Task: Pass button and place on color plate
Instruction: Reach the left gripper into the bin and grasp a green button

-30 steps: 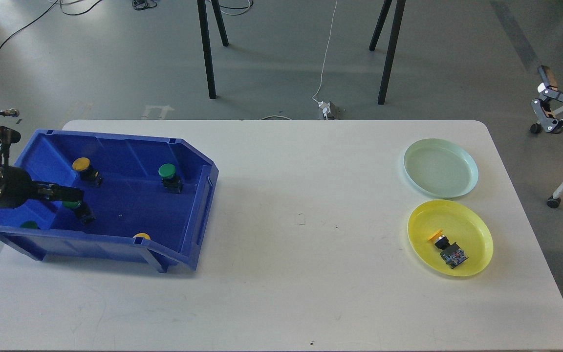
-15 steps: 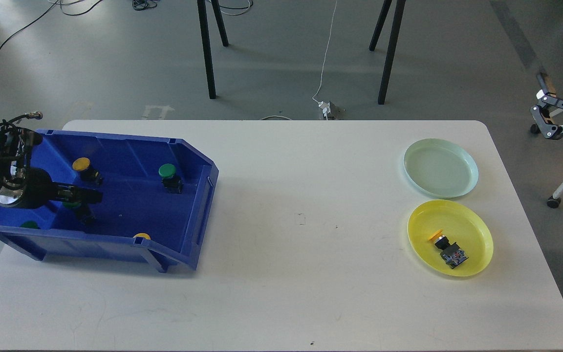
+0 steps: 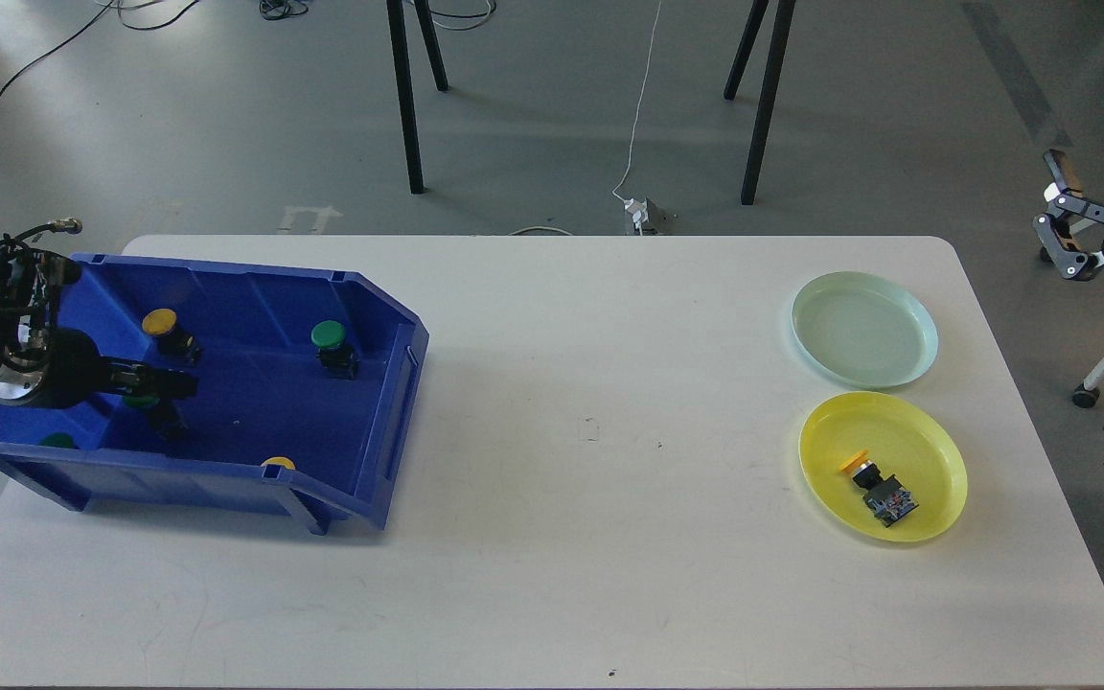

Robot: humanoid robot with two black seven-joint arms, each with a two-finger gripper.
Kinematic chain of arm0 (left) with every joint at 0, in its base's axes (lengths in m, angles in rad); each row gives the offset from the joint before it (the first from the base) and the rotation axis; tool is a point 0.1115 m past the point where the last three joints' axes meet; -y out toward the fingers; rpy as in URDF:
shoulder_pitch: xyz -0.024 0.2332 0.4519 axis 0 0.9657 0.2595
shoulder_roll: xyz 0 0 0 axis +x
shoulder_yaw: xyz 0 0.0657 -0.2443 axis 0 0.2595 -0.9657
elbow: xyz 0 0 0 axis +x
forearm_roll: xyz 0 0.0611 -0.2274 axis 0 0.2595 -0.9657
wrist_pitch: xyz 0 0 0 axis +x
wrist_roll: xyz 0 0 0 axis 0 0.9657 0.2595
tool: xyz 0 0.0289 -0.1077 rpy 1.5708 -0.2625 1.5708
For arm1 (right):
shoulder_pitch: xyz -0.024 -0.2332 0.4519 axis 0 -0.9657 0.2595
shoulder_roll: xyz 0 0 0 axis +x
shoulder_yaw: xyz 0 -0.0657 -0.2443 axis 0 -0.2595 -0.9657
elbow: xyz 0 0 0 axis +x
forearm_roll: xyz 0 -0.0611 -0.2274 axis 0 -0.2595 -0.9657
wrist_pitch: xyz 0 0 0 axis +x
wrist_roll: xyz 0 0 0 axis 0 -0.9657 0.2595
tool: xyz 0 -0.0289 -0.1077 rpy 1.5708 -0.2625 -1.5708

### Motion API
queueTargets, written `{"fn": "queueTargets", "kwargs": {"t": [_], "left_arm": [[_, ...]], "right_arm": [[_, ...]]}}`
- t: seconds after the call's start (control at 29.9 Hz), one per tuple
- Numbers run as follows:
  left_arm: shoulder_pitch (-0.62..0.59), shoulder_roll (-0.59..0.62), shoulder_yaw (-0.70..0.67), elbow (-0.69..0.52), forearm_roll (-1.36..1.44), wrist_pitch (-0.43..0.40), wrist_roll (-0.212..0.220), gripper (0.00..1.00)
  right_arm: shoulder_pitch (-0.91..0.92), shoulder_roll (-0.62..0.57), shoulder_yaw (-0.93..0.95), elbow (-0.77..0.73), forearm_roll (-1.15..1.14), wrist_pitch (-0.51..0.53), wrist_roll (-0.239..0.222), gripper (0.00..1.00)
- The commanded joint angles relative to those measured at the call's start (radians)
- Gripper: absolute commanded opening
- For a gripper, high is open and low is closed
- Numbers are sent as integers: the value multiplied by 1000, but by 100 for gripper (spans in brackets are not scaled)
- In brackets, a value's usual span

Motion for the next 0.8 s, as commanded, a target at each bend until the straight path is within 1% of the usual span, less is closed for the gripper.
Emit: {"fn": "queueTargets", "kwargs": {"t": [0.0, 0.2, 0.3, 0.67, 0.77], "left_arm": [[5, -1, 0, 10, 2, 0, 0, 94], [12, -2, 0, 10, 0, 3, 0, 93], [25, -4, 0, 18, -1, 30, 0, 93], [40, -7, -1, 30, -11, 43, 0, 83], [40, -24, -1, 31, -12, 41, 0, 83]], "right_arm": [[-4, 0, 0, 0, 0, 0, 0, 96], [-13, 0, 0, 0, 0, 2, 0, 96], [-18, 0, 0, 0, 0, 2, 0, 96], [-32, 0, 0, 0, 0, 2, 0, 96], [-36, 0, 0, 0, 0, 2, 0, 96]]}}
